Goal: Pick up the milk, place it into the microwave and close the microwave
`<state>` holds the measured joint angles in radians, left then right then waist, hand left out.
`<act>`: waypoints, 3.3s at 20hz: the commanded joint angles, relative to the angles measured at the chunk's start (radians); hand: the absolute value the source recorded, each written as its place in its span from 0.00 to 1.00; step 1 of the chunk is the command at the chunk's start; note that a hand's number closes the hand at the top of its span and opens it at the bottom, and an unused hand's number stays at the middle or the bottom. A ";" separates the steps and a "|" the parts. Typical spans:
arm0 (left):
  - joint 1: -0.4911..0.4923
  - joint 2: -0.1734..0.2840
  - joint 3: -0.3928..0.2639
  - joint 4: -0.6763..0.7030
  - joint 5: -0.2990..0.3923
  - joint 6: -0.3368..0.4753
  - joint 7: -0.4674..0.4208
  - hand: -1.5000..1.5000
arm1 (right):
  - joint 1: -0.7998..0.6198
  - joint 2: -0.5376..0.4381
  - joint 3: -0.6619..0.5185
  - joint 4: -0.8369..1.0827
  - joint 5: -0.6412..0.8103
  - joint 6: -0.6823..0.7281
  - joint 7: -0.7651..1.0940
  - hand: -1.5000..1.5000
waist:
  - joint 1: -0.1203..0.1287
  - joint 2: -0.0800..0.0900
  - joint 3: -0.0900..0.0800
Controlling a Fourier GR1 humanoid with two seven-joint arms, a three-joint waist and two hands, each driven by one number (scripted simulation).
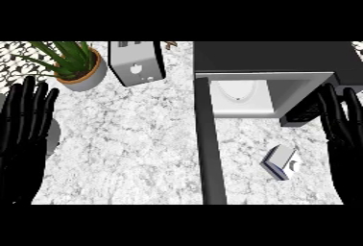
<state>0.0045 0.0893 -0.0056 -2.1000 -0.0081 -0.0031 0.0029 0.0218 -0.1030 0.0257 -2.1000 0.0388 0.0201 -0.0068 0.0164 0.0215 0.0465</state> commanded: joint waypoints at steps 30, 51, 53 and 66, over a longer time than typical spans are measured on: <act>0.487 -0.042 0.103 -0.328 0.229 -0.136 0.015 0.00 | 0.083 0.082 0.399 0.148 0.530 -0.791 0.257 0.00 | -0.009 -0.022 -0.046; 0.678 -0.089 0.187 -0.334 0.303 -0.294 -0.098 0.00 | 0.238 0.089 0.159 0.473 0.014 -0.823 -0.303 0.00 | -0.009 -0.024 -0.045; 0.717 -0.089 0.215 -0.386 0.331 -0.303 -0.089 0.00 | 0.294 0.101 0.169 0.531 -0.012 -0.819 -0.408 0.00 | -0.007 -0.025 -0.045; 0.652 -0.062 0.306 -0.367 0.414 -0.338 -0.036 0.00 | 0.143 0.096 -0.017 0.874 -0.172 -0.612 -0.674 0.00 | -0.006 -0.022 -0.046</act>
<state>0.6509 0.0191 0.2577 -2.3823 0.2814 -0.3253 -0.0745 0.2351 -0.0134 0.0504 -1.3364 -0.1180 -0.6098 -0.6285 0.0064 -0.0012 0.0010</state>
